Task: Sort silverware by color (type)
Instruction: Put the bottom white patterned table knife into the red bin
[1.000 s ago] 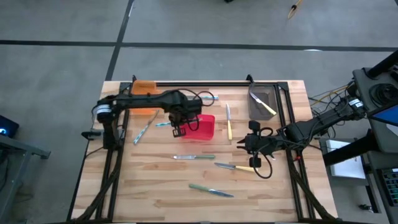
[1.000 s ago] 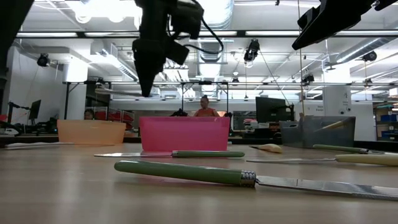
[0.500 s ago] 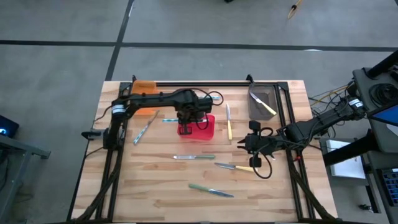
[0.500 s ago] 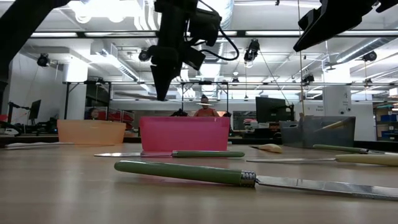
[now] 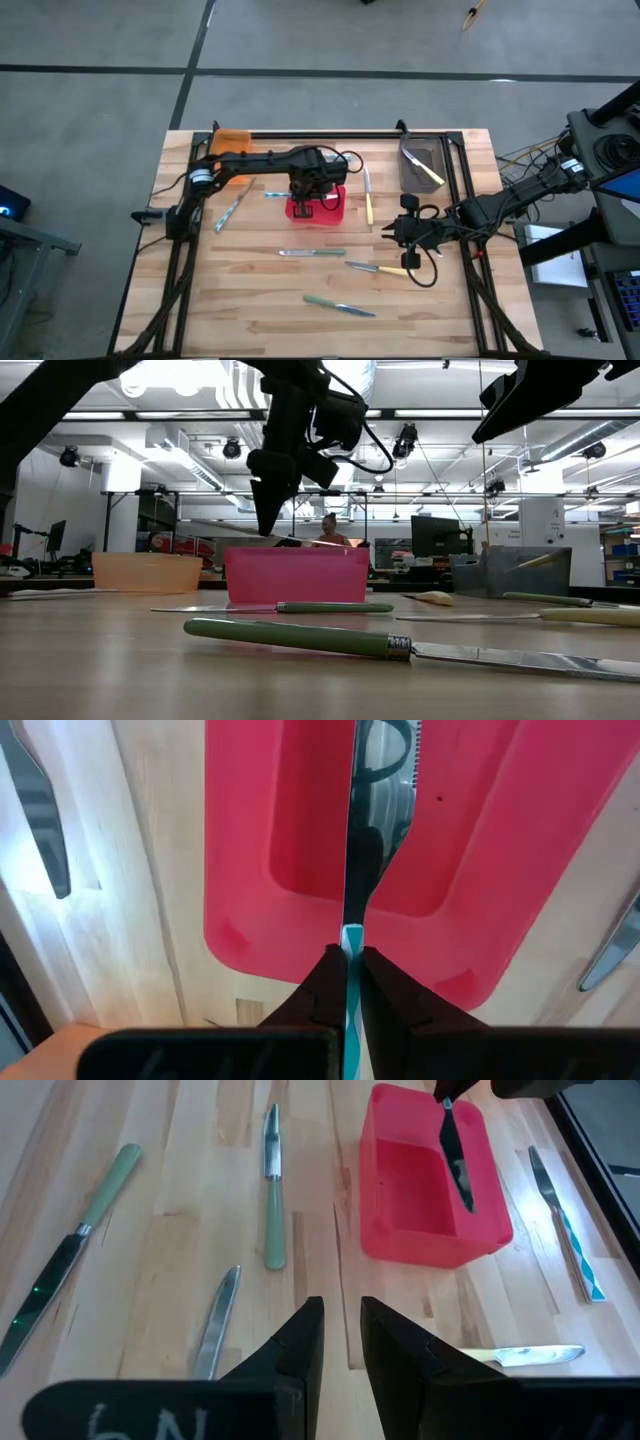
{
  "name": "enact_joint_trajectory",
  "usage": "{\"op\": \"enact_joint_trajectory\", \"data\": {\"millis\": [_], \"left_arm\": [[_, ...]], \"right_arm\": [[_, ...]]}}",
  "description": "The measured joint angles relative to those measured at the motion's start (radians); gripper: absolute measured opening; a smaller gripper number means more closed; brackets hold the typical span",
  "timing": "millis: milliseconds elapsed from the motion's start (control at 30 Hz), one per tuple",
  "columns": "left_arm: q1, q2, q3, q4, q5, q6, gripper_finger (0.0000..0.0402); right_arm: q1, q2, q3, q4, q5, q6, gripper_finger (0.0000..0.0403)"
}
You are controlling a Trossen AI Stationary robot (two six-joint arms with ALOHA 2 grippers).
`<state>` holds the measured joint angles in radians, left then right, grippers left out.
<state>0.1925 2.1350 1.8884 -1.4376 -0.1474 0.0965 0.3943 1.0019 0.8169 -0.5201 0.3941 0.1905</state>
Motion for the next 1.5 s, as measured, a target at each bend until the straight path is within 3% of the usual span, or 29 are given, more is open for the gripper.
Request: {"op": "enact_joint_trajectory", "data": {"millis": [1500], "left_arm": [[0.0,0.03,0.0,0.066,0.0,-0.068,0.0017]], "right_arm": [[0.0,0.0,0.0,0.0,0.0,0.0,0.0061]]}}
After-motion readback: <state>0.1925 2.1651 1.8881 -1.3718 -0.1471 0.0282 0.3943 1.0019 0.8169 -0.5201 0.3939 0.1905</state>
